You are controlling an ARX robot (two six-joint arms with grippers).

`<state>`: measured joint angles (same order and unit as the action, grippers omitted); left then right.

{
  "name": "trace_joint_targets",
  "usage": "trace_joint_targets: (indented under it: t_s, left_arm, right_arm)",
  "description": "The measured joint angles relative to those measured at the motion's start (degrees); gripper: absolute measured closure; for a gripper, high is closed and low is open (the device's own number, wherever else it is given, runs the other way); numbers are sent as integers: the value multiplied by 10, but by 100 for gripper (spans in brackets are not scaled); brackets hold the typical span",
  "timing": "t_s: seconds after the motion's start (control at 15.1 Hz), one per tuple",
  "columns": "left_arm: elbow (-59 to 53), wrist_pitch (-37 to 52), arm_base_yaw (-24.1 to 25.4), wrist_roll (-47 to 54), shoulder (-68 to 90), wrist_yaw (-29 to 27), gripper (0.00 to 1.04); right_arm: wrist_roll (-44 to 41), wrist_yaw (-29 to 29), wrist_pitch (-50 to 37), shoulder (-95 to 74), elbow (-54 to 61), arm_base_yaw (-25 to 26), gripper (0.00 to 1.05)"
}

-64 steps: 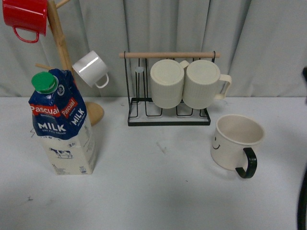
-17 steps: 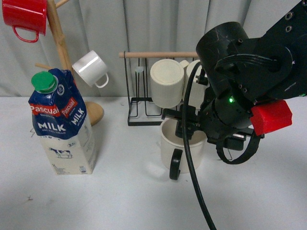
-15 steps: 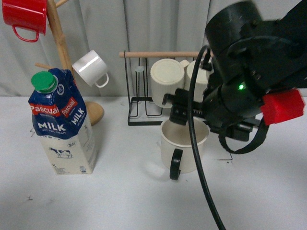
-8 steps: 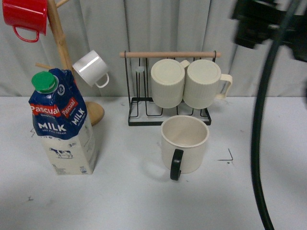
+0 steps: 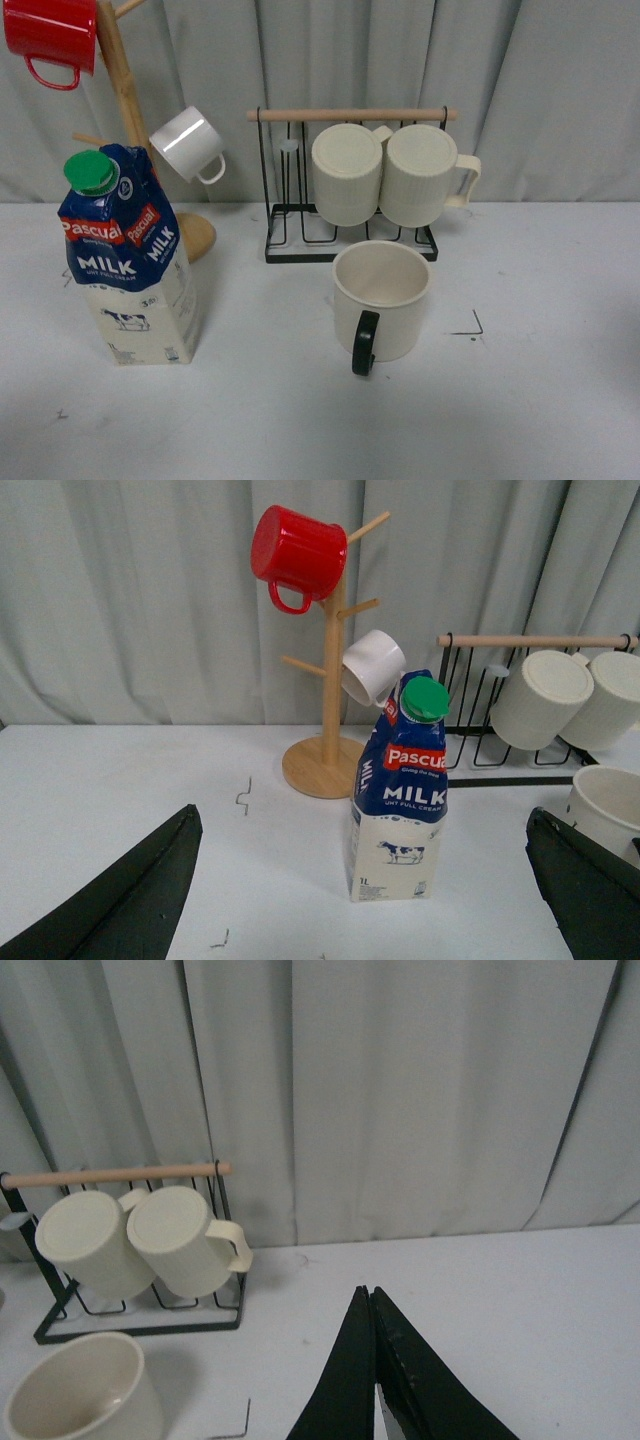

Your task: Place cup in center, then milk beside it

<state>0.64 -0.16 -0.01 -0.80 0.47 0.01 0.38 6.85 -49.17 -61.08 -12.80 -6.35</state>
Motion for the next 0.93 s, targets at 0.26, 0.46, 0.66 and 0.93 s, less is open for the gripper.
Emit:
trace_joint_targets:
  t_s: [0.26,0.46,0.66,0.93]
  left_arm:
    - [0,0,0,0,0,0,7]
    - [0,0,0,0,0,0,7]
    - [0,0,0,0,0,0,7]
    - [0,0,0,0,0,0,7]
  right_arm:
    - [0,-50,48,95,61,38,103]
    - [0,-67,98,171,89,64,103]
    - [0,-67,116,209,121,64,103]
    - [0,-67,208,320,121,64,103]
